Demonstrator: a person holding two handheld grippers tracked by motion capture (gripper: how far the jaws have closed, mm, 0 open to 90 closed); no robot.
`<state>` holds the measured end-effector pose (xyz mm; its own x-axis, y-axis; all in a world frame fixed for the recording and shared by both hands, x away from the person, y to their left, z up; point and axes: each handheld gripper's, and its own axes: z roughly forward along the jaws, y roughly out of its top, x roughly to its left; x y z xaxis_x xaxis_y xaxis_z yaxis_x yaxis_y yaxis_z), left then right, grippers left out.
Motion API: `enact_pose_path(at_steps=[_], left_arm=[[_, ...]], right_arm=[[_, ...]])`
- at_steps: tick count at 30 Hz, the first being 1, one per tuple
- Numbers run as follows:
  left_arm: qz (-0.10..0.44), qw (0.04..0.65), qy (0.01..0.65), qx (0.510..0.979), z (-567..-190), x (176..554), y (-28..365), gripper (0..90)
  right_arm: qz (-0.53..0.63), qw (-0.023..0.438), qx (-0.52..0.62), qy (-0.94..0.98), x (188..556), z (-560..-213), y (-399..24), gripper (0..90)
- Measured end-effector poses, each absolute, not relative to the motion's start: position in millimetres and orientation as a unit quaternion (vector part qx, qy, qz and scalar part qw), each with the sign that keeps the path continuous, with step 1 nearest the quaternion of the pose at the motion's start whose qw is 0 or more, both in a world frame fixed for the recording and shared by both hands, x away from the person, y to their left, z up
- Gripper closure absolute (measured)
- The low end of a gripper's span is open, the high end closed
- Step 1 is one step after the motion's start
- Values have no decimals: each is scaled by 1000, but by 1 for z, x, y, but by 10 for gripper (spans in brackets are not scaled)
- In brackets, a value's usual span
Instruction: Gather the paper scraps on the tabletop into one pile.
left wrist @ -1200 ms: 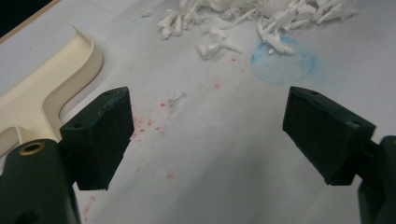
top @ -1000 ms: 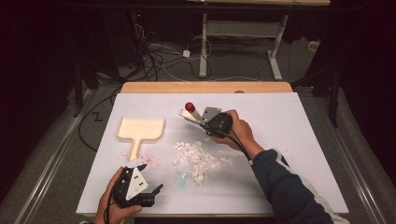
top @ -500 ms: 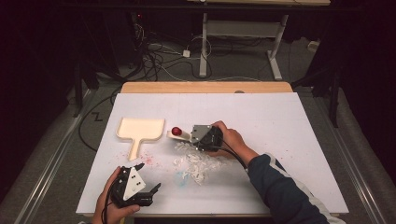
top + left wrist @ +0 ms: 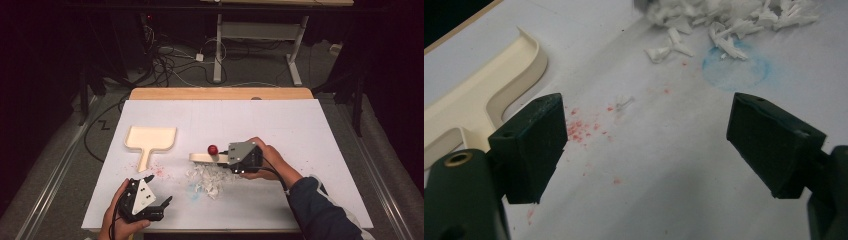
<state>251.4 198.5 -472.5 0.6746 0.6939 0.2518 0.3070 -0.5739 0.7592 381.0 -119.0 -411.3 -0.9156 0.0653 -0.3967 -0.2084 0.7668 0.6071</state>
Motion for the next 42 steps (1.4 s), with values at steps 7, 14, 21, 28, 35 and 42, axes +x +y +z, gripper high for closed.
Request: enact_pose_path(at_steps=[7,14,21,28,35,42], left_arm=[[266,364,306,839,-473,253,199,157],[267,357,291,846,-474,250,194,157],[264,349,286,852,-476,250,190,157],[275,354,282,848,-473,247,188,158],[276,363,288,842,-470,246,190,158],[272,366,291,841,-470,246,194,158]], right_arm=[[366,223,65,901,375,-380,-167,677],[315,268,174,894,365,-378,-205,677],[252,310,309,863,377,-397,-231,677],[243,278,345,863,376,-419,-218,678],[265,261,299,879,353,-428,-158,676],[282,250,266,887,341,-433,-109,674]])
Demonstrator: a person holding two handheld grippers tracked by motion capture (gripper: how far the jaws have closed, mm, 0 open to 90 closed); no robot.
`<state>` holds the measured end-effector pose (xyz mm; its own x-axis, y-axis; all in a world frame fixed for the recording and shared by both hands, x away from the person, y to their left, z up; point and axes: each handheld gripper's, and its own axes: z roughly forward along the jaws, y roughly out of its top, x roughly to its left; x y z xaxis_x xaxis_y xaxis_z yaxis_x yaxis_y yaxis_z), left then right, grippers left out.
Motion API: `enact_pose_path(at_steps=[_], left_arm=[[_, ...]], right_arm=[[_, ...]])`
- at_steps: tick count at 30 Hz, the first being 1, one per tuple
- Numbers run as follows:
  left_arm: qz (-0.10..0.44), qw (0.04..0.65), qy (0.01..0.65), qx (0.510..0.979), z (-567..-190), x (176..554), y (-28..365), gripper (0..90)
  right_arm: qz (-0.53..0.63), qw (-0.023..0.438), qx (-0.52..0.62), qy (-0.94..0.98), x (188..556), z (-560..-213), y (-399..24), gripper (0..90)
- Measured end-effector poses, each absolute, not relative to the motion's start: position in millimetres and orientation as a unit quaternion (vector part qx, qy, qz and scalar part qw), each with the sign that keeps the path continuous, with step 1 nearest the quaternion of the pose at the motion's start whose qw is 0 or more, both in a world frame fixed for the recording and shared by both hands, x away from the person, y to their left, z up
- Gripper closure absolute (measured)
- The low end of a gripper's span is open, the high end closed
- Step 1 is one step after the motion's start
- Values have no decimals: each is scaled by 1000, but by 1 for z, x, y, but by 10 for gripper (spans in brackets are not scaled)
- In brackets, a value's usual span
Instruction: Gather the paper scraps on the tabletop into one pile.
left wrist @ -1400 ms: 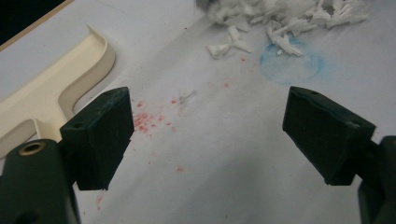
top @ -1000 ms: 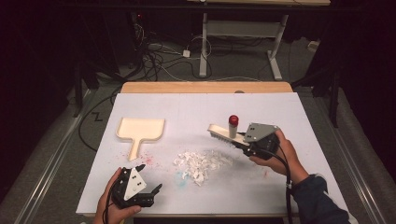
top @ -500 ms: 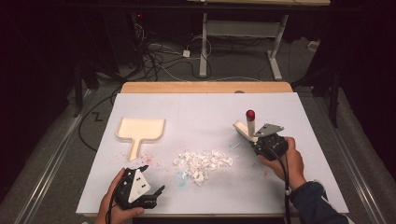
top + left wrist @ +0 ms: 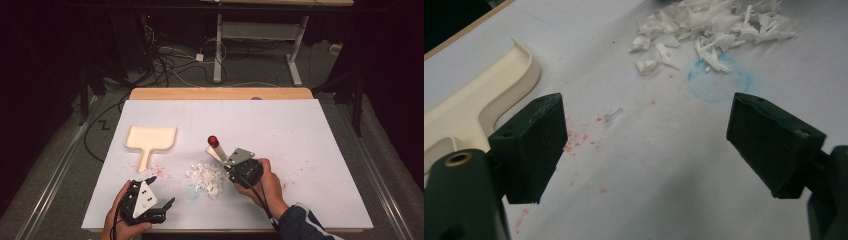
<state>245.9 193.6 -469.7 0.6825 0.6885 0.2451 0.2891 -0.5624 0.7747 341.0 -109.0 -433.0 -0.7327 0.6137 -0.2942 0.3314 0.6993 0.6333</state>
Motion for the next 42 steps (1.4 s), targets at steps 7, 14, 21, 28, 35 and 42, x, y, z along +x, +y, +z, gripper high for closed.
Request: enact_pose_path(at_steps=[7,14,21,28,35,42], left_arm=[[275,363,292,841,-470,246,192,158],[282,358,301,837,-471,246,194,158],[284,351,298,841,-471,244,194,158],[284,341,288,849,-473,243,191,158],[291,347,282,846,-469,246,186,158],[287,349,285,845,-470,246,189,158]], right_arm=[[314,231,253,885,336,-426,-86,677],[344,231,259,873,338,-405,-106,677],[347,237,280,863,341,-395,-148,677],[307,229,295,875,334,-403,-190,678],[303,175,250,903,305,-408,-179,677],[314,182,212,907,298,-411,-140,678]])
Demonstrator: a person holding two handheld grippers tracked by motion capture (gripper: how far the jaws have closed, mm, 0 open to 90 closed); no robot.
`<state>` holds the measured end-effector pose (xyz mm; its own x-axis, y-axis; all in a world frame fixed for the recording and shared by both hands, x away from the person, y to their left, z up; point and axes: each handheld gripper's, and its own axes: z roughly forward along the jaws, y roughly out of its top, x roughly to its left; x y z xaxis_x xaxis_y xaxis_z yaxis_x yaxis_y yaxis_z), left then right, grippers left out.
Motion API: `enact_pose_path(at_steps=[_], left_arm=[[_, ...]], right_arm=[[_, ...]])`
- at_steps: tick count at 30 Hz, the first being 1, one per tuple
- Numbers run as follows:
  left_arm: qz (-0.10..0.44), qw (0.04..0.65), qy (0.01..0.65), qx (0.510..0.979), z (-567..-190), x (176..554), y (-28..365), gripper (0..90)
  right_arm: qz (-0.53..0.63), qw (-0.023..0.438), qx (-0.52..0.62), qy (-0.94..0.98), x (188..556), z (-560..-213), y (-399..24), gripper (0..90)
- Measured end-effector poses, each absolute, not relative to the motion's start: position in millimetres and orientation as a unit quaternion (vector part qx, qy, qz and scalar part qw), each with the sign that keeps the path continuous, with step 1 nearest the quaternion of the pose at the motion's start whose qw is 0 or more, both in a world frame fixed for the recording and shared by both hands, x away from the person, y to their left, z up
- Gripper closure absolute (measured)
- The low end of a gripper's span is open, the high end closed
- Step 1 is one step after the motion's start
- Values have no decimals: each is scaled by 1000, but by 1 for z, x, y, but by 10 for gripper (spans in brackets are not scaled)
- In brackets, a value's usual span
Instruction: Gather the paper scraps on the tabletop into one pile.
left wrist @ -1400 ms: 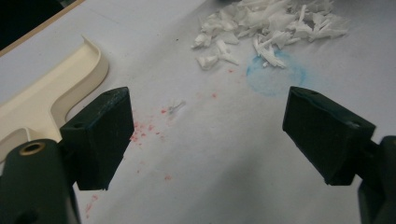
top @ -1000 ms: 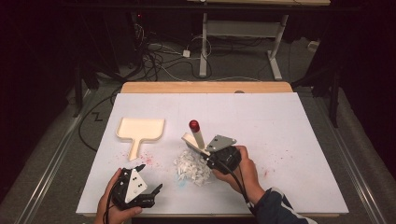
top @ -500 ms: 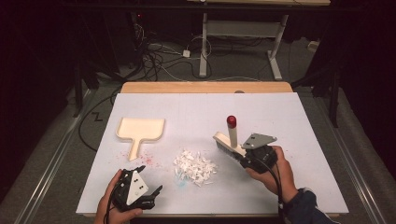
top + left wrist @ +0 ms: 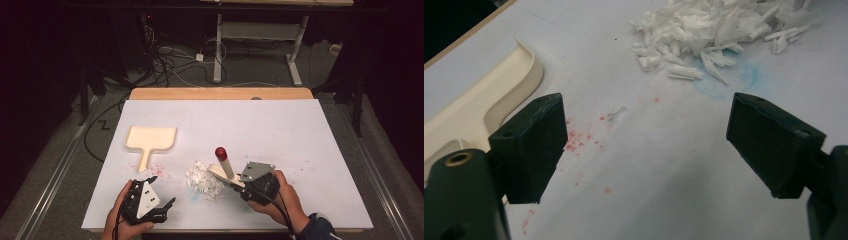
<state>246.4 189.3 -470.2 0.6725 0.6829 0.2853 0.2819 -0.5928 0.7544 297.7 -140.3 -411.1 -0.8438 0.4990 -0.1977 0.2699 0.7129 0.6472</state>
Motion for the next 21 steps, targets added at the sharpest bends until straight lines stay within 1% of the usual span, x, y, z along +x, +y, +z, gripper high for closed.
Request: enact_pose_path(at_steps=[4,6,9,13,15,17,19,21], left_arm=[[288,352,288,843,-469,246,192,159],[290,352,291,841,-469,247,193,158],[295,359,304,832,-465,244,199,158],[315,367,325,813,-459,239,212,159],[317,366,339,807,-458,236,216,158],[319,371,345,801,-457,233,219,158],[320,374,344,800,-457,232,221,158],[314,375,346,801,-458,233,220,158]], right_arm=[[350,186,215,893,301,-401,-146,677],[374,175,219,884,303,-394,-153,677],[408,174,200,874,301,-382,-161,677],[443,139,155,872,290,-375,-154,677],[443,105,132,880,284,-380,-143,677],[437,88,114,888,279,-389,-133,677],[435,57,93,894,277,-398,-125,677],[427,46,72,900,276,-405,-117,677]])
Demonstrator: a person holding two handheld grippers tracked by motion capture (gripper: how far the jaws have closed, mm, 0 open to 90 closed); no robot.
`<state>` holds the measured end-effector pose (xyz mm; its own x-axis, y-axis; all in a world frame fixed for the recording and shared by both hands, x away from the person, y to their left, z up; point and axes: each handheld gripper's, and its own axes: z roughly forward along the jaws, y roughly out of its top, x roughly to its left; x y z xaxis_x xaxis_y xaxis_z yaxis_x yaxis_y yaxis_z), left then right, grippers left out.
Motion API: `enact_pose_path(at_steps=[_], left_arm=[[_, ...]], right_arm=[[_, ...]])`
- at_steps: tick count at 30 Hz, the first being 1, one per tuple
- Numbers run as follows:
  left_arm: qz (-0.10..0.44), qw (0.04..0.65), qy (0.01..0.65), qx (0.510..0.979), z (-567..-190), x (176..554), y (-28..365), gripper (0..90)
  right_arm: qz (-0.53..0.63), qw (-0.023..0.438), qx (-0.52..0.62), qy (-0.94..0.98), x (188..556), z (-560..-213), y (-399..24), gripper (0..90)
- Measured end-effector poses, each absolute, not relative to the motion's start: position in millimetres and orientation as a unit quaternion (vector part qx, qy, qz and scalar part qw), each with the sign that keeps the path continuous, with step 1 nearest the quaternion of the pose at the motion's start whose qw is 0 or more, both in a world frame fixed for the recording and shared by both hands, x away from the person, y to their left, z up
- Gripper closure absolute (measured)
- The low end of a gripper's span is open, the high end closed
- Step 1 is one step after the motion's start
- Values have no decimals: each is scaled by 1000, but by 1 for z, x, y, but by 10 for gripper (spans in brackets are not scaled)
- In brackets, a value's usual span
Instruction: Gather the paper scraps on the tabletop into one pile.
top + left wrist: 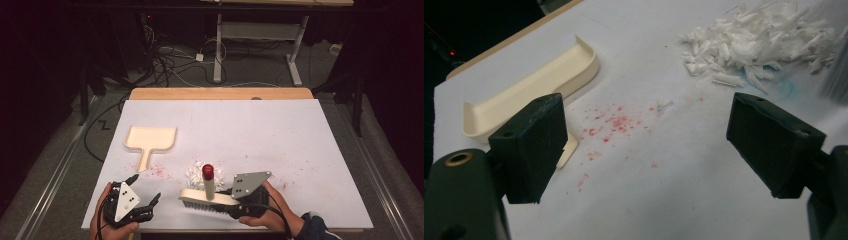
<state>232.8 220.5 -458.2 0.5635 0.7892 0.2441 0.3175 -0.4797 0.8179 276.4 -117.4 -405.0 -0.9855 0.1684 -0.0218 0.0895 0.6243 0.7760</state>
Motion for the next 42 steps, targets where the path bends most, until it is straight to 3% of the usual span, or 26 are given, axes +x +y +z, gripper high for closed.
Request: enact_pose_path(at_steps=[7,11,13,16,19,31,42], left_arm=[[302,370,339,811,-463,235,216,158],[303,361,316,824,-464,235,208,158],[294,359,312,829,-465,235,203,158],[292,355,303,835,-466,234,199,158],[289,357,301,836,-466,233,200,158],[295,341,291,844,-468,232,195,158],[294,332,290,848,-470,232,193,158]], right_arm=[[408,40,51,911,305,-431,-102,678],[404,51,29,913,329,-428,-103,677],[395,80,27,915,336,-427,-102,677],[414,69,36,907,345,-424,-103,678],[425,55,36,903,342,-421,-106,677],[435,120,77,889,311,-376,-169,677],[380,106,112,912,286,-396,-216,677]])
